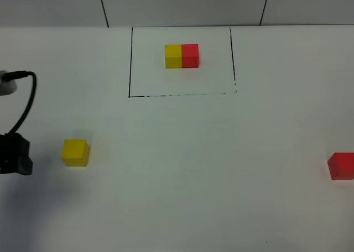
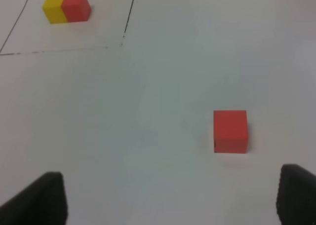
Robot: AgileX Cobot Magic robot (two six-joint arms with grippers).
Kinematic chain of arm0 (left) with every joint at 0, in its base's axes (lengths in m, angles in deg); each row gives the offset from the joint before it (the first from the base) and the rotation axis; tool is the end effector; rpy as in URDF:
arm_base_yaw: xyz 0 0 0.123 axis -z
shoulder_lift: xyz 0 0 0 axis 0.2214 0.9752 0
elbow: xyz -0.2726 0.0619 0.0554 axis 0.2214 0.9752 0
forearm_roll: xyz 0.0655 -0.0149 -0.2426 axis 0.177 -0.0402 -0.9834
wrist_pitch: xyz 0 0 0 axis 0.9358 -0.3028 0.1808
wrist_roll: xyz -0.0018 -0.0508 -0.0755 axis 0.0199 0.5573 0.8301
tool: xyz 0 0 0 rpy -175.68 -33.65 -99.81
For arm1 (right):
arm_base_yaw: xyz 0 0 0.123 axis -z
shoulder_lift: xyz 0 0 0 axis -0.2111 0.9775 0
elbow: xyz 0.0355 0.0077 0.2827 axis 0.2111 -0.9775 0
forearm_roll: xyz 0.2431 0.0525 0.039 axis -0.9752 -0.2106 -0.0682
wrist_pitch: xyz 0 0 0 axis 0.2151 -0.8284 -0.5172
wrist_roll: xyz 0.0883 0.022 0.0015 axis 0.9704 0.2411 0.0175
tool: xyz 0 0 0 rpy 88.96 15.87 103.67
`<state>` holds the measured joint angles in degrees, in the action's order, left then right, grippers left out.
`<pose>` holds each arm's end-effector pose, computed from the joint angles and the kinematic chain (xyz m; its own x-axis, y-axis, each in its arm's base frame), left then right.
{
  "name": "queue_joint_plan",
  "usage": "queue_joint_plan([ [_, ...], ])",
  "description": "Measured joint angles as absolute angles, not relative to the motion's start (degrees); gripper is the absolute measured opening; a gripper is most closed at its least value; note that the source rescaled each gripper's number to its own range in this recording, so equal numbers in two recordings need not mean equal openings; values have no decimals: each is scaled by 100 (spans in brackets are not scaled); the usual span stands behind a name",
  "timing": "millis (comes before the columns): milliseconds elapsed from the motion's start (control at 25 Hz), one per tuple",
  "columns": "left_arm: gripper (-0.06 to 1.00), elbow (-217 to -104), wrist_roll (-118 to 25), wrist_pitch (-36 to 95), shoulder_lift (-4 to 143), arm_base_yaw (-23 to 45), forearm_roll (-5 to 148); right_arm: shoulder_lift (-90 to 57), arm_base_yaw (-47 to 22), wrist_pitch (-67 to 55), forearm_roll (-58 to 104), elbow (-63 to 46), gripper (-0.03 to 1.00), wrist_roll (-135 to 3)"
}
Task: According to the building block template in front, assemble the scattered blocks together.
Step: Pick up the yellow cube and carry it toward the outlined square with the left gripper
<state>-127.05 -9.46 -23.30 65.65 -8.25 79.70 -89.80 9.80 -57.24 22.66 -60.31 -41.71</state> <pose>0.2030 -0.0232 0.2558 -0.9666 -0.0259 -0.2549 -0.0002 0.9949 -0.1004 -0.0054 0.0116 0.2757 -0.4660 0.0755 -0.8815 -0.1128 0.9831 0.1439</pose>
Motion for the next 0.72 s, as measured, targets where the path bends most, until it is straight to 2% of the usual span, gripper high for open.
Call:
queue_joint_plan([
  [280, 75, -12888, -474, -1646, 7650, -206, 8341, -8980, 980, -5724, 2266, -6031, 73, -4171],
  [720, 75, -12999, -382, -824, 8488, -144, 8350, -8980, 980, -5724, 2266, -6031, 73, -4171],
])
